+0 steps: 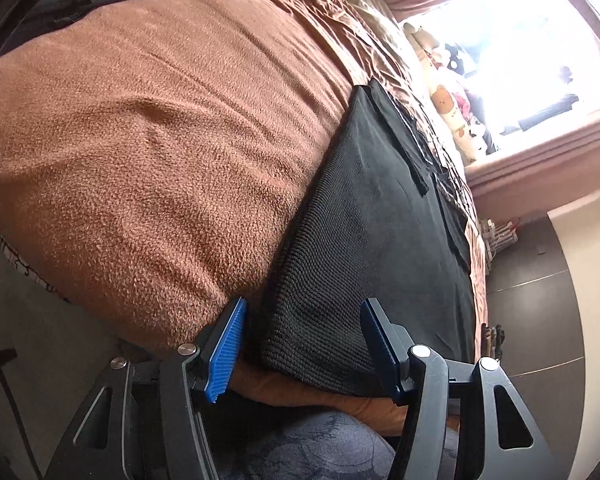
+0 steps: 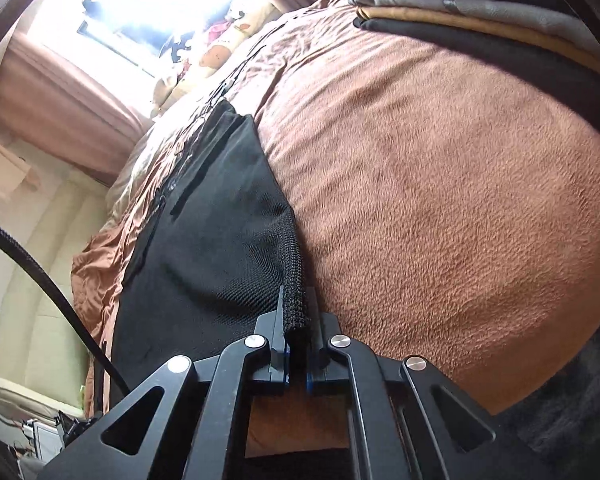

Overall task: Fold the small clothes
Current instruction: 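Grasp the shirt hem with the right gripper, then lift the hem with the right gripper and fold it toward the collar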

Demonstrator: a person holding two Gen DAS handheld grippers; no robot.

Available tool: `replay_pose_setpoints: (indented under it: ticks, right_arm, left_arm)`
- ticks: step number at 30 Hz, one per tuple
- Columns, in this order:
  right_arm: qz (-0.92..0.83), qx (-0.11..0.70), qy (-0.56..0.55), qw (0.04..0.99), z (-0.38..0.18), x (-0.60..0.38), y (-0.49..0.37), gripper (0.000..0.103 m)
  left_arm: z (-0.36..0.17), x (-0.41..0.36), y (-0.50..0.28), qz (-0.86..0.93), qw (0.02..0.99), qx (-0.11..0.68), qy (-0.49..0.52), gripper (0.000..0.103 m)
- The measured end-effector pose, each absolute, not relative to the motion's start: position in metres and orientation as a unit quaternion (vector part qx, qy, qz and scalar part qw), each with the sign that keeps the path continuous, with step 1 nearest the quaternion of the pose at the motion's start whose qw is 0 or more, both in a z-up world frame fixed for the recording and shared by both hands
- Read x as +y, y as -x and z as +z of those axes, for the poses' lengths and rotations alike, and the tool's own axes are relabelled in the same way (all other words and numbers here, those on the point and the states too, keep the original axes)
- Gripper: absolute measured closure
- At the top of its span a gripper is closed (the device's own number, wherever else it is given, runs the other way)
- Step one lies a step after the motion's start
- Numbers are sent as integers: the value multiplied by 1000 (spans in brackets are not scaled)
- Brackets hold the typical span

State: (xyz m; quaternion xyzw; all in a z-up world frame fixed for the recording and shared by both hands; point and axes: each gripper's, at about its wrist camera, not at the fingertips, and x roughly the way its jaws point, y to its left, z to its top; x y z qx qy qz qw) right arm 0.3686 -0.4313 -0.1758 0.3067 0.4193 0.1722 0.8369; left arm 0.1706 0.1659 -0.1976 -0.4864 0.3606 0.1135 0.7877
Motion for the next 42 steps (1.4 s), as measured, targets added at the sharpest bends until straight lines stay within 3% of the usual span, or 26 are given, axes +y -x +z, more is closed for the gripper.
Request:
replay_pose_setpoints:
  ticks: [3, 4, 5, 12, 42]
  right_arm:
    - [172, 420, -297, 840, -170, -427, -364, 102]
    - [173, 421, -297, 839, -168, -428, -364, 102]
    - [173, 422, -297, 839, -167, -428, -362, 102]
    - [196, 401, -293, 845, -141, -427, -357, 102]
    - [306, 283, -313, 854, -40, -470, -231, 103]
  left_arm:
    - [-198, 166, -173, 141, 787, 377, 468, 74]
    - [-200, 167, -174, 144, 785, 383, 465, 89]
    - [-202, 169, -174, 140, 783, 385, 469, 94]
    - [-187, 180, -161, 144, 791, 362, 473, 97]
    - [-22, 192, -51, 79, 847, 159, 501, 98]
